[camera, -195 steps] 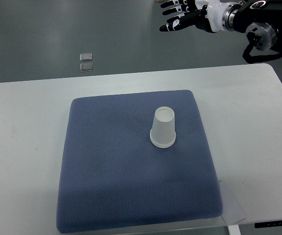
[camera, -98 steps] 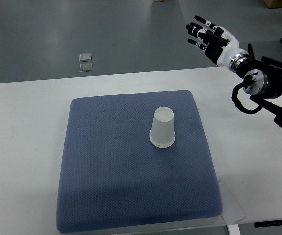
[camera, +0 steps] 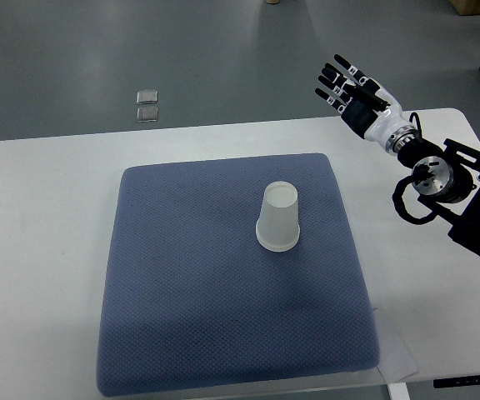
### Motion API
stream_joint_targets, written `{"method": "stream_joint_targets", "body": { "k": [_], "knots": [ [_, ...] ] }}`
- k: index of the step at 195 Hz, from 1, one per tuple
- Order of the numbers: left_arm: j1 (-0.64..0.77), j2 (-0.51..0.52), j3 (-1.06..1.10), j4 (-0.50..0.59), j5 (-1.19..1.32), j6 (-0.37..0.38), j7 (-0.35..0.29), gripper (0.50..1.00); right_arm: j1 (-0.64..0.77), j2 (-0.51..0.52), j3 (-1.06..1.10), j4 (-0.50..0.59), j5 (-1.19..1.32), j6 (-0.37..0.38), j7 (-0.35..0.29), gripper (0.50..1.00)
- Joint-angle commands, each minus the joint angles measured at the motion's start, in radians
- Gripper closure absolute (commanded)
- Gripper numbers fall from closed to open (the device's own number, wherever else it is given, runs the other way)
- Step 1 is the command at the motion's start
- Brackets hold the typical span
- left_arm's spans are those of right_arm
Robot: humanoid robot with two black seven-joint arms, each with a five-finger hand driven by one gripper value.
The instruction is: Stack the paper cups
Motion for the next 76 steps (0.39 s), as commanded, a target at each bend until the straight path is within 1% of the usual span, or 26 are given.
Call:
{"method": "stream_joint_targets", "body": {
  "k": [1, 22, 46, 76],
  "knots": [
    [0.0, 0.0, 0.0, 0.0, -0.001, -0.001, 0.0, 0.5, -0.003, 0.002, 0.003, -0.034, -0.006, 0.047, 0.0, 0.585],
    [0.0, 0.0, 0.0, 0.0, 0.001, -0.001, 0.0, 0.5, -0.009, 0.005, -0.002, -0.071, -0.011, 0.082, 0.0, 0.585],
    [0.0, 0.0, 0.0, 0.0, -0.001, -0.001, 0.0, 0.5, -0.021, 0.039, -0.013, -0.109, -0.012, 0.087, -0.002, 0.585],
    [0.0, 0.0, 0.0, 0.0, -0.001, -0.001, 0.0, 0.5, -0.035, 0.048, -0.017, -0.137, -0.015, 0.089, -0.002, 0.585]
  ]
}}
